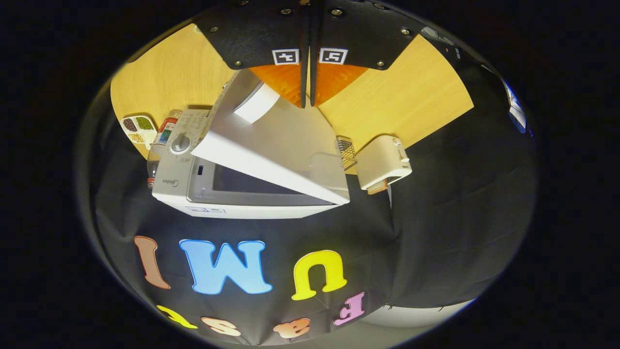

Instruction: Open the microwave, put the food inside, and close the microwave door.

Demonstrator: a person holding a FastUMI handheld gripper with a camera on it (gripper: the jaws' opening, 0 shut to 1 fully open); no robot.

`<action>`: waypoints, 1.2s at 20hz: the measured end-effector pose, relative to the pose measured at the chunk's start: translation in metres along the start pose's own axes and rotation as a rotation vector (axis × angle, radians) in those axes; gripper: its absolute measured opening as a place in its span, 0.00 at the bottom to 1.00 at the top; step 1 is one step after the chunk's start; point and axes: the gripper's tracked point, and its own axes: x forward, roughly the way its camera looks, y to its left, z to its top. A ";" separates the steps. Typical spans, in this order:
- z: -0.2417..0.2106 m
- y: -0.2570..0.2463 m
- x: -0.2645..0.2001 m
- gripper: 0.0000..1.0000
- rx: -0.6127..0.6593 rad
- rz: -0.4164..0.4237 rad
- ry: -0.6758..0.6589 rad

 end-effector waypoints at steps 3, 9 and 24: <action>0.004 -0.019 0.011 0.01 0.015 -0.033 0.002; 0.011 -0.055 0.039 0.01 0.022 -0.117 0.003; 0.062 -0.133 0.101 0.01 0.106 -0.359 -0.053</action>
